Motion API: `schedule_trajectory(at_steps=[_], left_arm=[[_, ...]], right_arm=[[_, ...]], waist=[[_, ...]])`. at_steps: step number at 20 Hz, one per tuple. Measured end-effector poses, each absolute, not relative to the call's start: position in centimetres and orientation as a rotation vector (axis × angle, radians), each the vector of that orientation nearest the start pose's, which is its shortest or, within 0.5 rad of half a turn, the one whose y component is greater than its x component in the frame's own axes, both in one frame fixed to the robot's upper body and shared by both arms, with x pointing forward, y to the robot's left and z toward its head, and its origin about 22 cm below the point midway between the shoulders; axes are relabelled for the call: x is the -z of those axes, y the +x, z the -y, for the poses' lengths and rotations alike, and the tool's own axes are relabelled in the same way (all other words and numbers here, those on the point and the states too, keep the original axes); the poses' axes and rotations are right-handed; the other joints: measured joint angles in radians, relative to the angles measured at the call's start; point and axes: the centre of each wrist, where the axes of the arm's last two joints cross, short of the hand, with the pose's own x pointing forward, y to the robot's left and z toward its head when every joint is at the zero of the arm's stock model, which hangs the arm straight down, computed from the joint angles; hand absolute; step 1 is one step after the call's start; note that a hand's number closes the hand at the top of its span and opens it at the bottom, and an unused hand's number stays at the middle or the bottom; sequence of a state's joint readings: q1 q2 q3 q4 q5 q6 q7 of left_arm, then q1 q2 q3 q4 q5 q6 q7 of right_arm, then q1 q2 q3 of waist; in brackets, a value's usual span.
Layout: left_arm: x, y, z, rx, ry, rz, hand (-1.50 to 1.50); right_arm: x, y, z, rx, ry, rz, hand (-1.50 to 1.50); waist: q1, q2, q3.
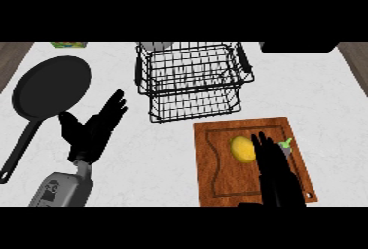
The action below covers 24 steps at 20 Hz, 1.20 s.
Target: Pick the lemon from the cutting board and place it in the tiered basket
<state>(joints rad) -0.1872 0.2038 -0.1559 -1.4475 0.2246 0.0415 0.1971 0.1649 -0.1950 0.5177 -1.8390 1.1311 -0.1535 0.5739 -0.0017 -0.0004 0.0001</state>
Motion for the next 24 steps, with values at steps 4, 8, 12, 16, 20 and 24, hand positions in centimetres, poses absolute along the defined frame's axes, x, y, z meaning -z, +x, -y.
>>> schedule_trajectory(at_steps=[4,8,12,16,20,24], left_arm=[[-2.2,28.4,-22.8,0.146,-0.108,1.388,0.00],[-2.8,28.2,-22.5,0.144,-0.109,1.389,0.00],[-2.9,28.3,-21.9,0.140,-0.108,1.389,0.00],[-2.9,28.0,-22.0,0.144,-0.113,1.392,0.00],[-2.4,27.6,-23.0,0.140,-0.113,1.388,0.00],[-2.6,28.0,-22.5,0.144,-0.121,1.386,0.00]], right_arm=[[-1.2,17.9,16.8,-0.823,-0.954,1.298,-1.50],[-1.0,19.0,16.8,-0.811,-0.942,1.300,-1.50],[-0.2,19.9,17.4,-0.796,-0.926,1.299,-1.50],[0.8,21.3,17.3,-0.779,-0.910,1.286,-1.50],[1.4,21.9,18.0,-0.776,-0.895,1.282,-1.50],[2.1,23.4,17.5,-0.792,-0.880,1.278,-1.50]], waist=[[0.000,0.000,0.000],[0.001,-0.001,-0.001],[0.000,-0.002,-0.002],[0.001,-0.003,-0.004],[0.000,-0.004,-0.005],[0.000,-0.004,-0.006]])
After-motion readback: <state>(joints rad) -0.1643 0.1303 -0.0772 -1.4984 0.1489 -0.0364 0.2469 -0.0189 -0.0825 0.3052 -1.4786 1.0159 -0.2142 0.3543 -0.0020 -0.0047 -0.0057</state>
